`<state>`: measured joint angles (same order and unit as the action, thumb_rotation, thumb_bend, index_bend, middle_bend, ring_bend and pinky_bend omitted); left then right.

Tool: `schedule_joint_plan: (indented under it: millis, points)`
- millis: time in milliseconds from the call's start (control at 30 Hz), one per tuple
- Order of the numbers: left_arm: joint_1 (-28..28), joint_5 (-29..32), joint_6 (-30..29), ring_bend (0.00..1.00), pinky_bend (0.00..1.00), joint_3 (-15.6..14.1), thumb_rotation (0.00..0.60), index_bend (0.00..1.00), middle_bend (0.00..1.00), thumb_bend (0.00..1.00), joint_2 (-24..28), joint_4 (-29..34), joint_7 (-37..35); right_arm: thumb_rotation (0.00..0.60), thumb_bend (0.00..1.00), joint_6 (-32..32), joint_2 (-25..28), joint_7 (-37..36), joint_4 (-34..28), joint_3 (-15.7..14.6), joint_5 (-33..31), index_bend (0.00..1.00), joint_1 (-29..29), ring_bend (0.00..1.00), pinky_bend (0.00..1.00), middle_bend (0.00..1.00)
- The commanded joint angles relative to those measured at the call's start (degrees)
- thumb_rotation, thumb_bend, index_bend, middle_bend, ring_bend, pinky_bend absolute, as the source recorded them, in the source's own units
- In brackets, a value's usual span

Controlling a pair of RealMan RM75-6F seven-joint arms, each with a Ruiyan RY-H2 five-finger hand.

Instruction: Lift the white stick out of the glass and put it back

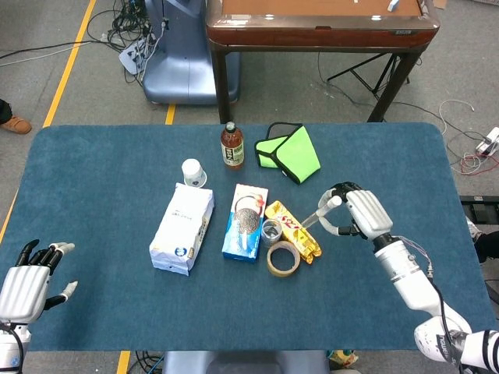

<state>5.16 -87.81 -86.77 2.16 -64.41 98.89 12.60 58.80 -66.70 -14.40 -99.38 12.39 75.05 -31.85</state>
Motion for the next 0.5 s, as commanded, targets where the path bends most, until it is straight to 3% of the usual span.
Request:
schedule_joint_plan:
  millis: [33, 233, 400, 500]
  points:
    - [-0.1, 0.0, -0.2, 0.3, 0.08, 0.0, 0.6, 0.25, 0.25, 0.24, 0.0, 0.0, 0.0, 0.6, 0.49, -0.6, 0.3, -4.9, 0.1, 0.2, 2.1, 0.68, 0.0, 0.27, 0.19, 0.49]
    - [-0.1, -0.2, -0.1, 0.3, 0.08, -0.1, 0.6, 0.25, 0.25, 0.24, 0.0, 0.2, 0.3, 0.6, 0.49, 0.8, 0.0, 0.7, 2.2, -0.4, 2.2, 0.68, 0.1, 0.27, 0.19, 0.49]
    - [0.2, -0.2, 0.2, 0.3, 0.08, 0.0, 0.6, 0.25, 0.25, 0.24, -0.1, 0.5, 0.7, 0.6, 0.49, 4.9, -2.0, 12.2, 4.7, -0.6, 1.5, 0.68, 0.5, 0.27, 0.19, 0.49]
    - [0.3, -0.2, 0.4, 0.3, 0.08, 0.0, 0.6, 0.25, 0.25, 0.24, -0.1, 0.5, 0.8, 0.6, 0.49, 5.4, -2.7, 13.3, 4.2, -0.4, 0.6, 0.68, 0.7, 0.27, 0.19, 0.49]
